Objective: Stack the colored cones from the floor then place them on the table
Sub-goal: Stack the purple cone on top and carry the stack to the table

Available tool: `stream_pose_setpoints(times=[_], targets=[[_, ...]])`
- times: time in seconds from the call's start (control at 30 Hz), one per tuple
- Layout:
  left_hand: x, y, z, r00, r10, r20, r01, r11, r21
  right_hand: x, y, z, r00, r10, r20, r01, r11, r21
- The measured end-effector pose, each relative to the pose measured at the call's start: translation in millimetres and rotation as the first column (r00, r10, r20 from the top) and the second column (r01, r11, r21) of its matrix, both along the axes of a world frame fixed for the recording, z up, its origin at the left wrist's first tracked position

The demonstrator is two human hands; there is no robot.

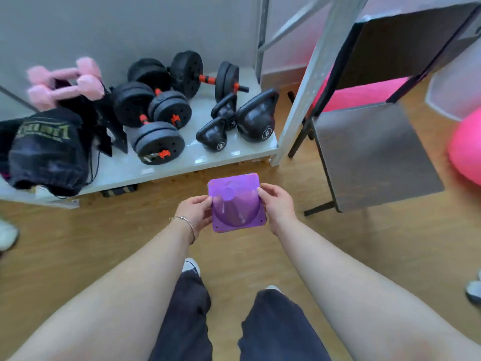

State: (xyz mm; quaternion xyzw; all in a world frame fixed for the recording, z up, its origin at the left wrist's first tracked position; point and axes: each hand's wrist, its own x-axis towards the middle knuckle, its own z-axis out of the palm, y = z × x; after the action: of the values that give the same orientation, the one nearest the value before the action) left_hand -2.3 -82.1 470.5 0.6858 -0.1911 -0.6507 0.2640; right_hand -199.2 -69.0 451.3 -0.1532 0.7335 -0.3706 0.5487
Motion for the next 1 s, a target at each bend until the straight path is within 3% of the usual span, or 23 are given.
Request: stream_pose_setpoints(times=[0.17,0.37,0.43,0.77,1.0], targets=[[-19,-9,154,0.997,-0.07,0.028,0.073,0.988,-0.136,-19,-3,150,0.999,-0.015,-0.037,0.011,0.994,-0.106],[-41,-11,278,0.977,-0.14,0.16,0.188,0.919,-0.346,-40,-12,294,0.985,0.037,-0.166,-0.077,0.967,-0.243],[-44,-1,325,0.982,-0.094,0.165,0.153,0.908,-0.39,-39,-6,346,0.979,0.057,-0.194,-0.117,0.942,-0.316],[-5,-28,423,0.93,-0.039,0.365,0.236,0.826,-0.512,-8,-26,459,0.917,0.145,-0.371,-0.316,0.831,-0.458],[44,-59,482,0.897,-0.043,0.44,0.298,0.794,-0.53,37,-57,498,0.916,0.214,-0.338,-0.365,0.793,-0.488]])
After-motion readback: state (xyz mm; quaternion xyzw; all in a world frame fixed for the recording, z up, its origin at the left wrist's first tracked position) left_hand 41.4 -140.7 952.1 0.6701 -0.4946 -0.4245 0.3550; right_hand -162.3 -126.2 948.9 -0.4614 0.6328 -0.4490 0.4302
